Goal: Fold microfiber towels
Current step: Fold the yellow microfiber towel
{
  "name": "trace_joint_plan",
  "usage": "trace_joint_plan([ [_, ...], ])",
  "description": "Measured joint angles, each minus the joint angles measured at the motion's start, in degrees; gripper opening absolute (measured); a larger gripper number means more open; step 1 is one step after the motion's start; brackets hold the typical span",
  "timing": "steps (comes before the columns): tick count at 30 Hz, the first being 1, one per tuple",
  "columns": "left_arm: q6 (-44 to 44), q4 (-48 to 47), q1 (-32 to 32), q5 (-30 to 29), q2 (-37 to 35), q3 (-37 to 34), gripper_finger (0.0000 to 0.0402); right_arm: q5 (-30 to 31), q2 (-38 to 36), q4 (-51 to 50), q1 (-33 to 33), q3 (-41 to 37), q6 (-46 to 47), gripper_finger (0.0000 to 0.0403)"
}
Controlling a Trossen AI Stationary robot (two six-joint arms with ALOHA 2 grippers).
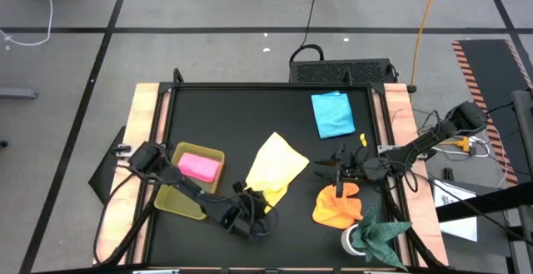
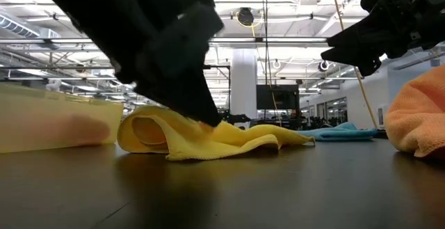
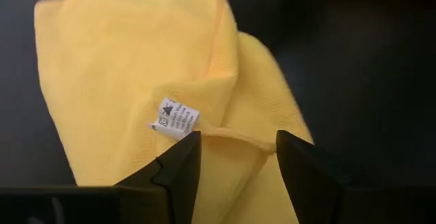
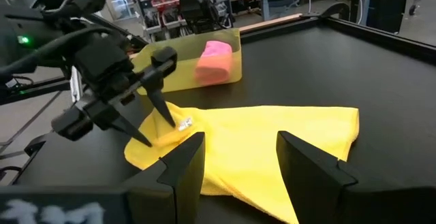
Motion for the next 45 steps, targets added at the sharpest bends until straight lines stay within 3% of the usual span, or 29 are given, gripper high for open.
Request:
trace_joint_plan([
  [5,-1.83,-0.32,1.79,-0.19,0.22,0.00,0.0189,0.00,0.00,0.06,0.02,0.00,0.00,0.0173],
  [8,-2.45,-1.90,2.68,0.96,0.23,0.00,0.0166,0.00,0.00,0.06,0.02,0.00,0.00,0.0173],
  [17,1.09,-8.16,4.55,10.44,-0.98,-0.01,0.0010,-0.07,0.00,0.06,0.02,0.00,0.00,0.0173],
  [24,10.64,-12.48,4.50,12.58,-12.69,0.00,0.0004,-0.21,2.04,-0.87,0.00,0.00,-0.71,0.0173],
  [31,18.25,-12.48,3.52,16.14,-25.40,0.07,0.0004,-6.30,13.70,2.88,-3.03,3.21,-10.48,0.0173],
  [40,20.27,-13.60,0.95,15.08,-26.83,0.09,0.0014,-6.26,26.40,-11.15,-10.00,16.86,-23.05,0.0173],
  [45,20.16,-14.32,0.36,14.80,-25.28,0.02,0.0004,-14.27,30.23,-15.94,-13.71,21.46,-24.45,0.0173],
])
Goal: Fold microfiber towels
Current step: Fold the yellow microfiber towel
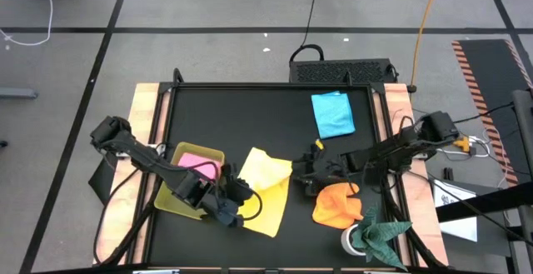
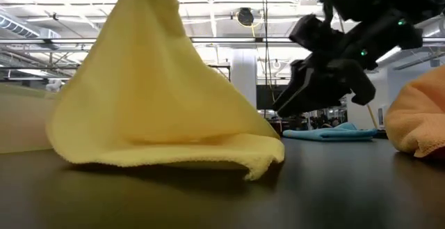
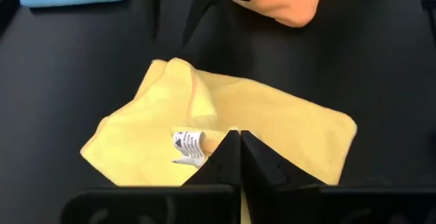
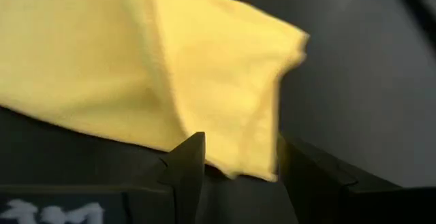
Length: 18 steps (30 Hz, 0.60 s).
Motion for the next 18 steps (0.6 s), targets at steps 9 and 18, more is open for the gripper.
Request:
trace_joint_plan([
  [9,-0.04,0.06,-0.15,-1.33,-0.01,-0.01,0.0013,-5.79,6.96,3.99,-1.00,0.61,-8.63,0.0173],
  [18,-0.41,0.14,-0.13,-1.33,-0.01,-0.02,0.0019,-3.74,12.85,13.15,-2.67,0.61,-12.17,0.0115],
])
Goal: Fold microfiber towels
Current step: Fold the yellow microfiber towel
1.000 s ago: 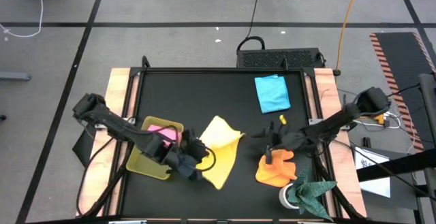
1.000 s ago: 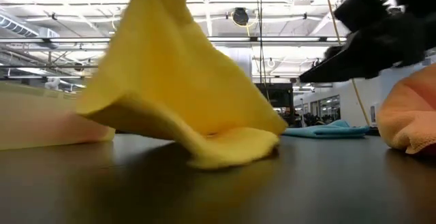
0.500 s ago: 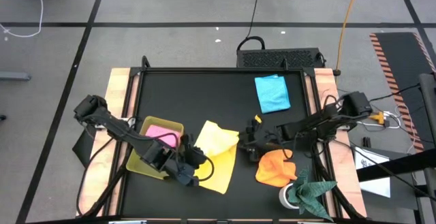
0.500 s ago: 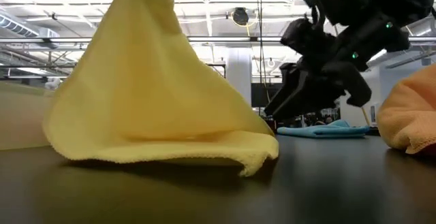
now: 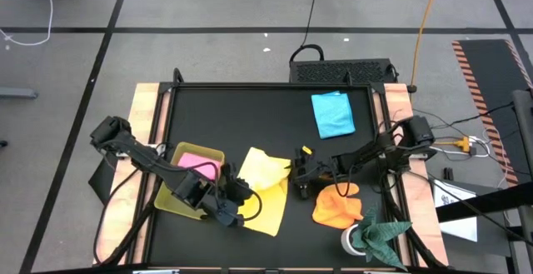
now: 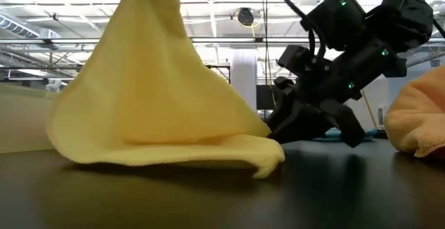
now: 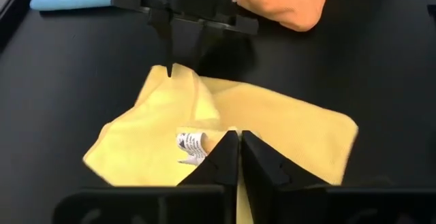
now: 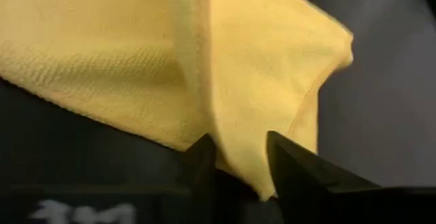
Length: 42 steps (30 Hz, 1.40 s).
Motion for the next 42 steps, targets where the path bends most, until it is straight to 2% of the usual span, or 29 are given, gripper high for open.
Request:
trace_joint_plan([
  [5,0.28,-0.43,-0.02,0.00,0.00,0.00,0.0008,0.14,-2.54,-0.55,-0.17,-0.07,-0.25,0.0019],
  [6,0.68,-0.57,-0.02,-0.03,0.00,0.00,0.0005,0.13,-3.96,-1.24,0.01,-0.04,-0.73,0.0010],
  [16,4.49,-1.07,-2.79,-7.01,-4.94,-0.02,0.0004,6.57,-25.43,-18.37,3.98,-0.07,5.60,0.0003],
  [20,7.03,-0.92,-3.86,-13.32,-7.33,-0.02,0.0003,7.98,-32.86,-18.47,7.29,-0.07,6.69,0.0001],
  [25,11.37,-0.46,-5.01,-25.10,-12.59,-0.02,0.0002,12.25,-40.87,-12.87,11.70,-0.04,6.53,0.0001],
  [29,20.29,2.38,-6.60,-31.28,-16.84,-0.02,0.0002,12.21,-45.86,-10.22,14.57,0.34,5.68,0.0001],
  [32,28.21,5.15,-6.70,-31.62,-19.52,0.00,0.0003,12.70,-47.87,-8.03,15.74,1.77,3.95,0.0001],
  [36,33.91,5.25,-3.62,-31.56,-20.39,0.00,0.0002,20.81,-48.65,-6.93,14.70,3.73,0.19,0.0001],
  [39,36.44,5.22,1.01,-31.15,-20.37,-0.60,0.0003,26.93,-48.65,-7.24,11.23,4.11,-1.91,0.0000],
  [42,39.11,6.24,7.57,-27.71,-20.37,-2.86,0.0002,27.29,-48.36,-7.62,5.69,4.11,-2.24,0.0000],
])
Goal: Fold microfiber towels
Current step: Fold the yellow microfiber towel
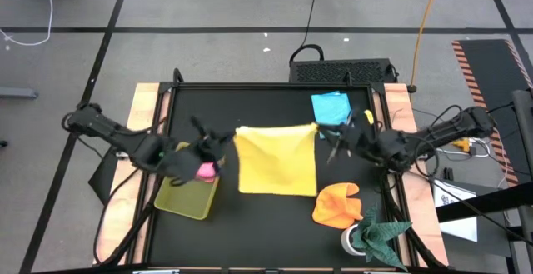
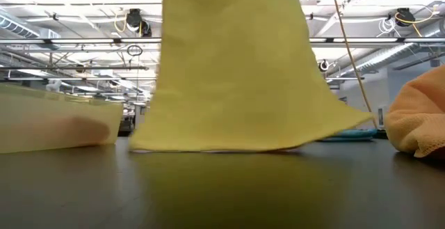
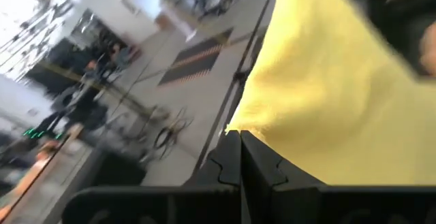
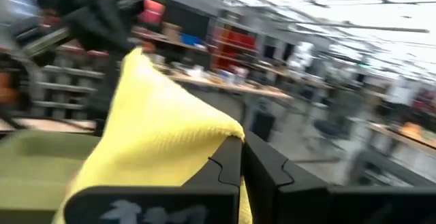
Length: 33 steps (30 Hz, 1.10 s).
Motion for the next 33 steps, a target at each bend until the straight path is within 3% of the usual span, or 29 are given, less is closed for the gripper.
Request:
trace_joint_plan([
  [4,7.42,5.48,10.04,0.29,0.13,-4.18,0.0002,-0.08,1.41,0.20,-8.35,0.02,-0.28,0.0000],
  [8,20.68,16.78,18.63,-0.73,0.09,-4.92,0.0002,-0.13,2.79,4.53,-14.82,0.02,-2.72,0.0000],
  [12,33.75,30.80,20.13,1.72,-0.26,-4.92,0.0001,0.21,2.51,11.41,-14.06,0.02,-8.00,0.0000],
  [15,37.10,32.08,17.46,4.04,-1.44,-4.85,0.0001,0.27,1.85,11.21,-9.46,0.06,-10.72,0.0000],
  [19,28.29,17.87,12.00,7.12,-1.70,-4.98,0.0001,0.98,1.80,-0.50,-1.86,0.07,-4.28,0.0000],
  [21,18.38,8.60,9.42,11.92,-1.19,-4.93,0.0001,0.74,2.54,-9.80,1.18,-0.09,4.92,0.0000],
  [24,3.97,0.85,6.03,21.06,0.63,-7.86,0.0001,-4.92,4.91,-17.19,4.47,-3.28,18.51,0.0000],
  [28,-3.80,6.84,0.65,29.42,4.16,-17.79,0.0001,-16.86,10.39,-12.57,6.61,-10.41,31.73,0.0000],
  [33,-9.65,19.70,-6.77,32.36,9.64,-27.57,0.0001,-28.11,20.53,2.13,8.31,-16.54,41.31,0.0000],
])
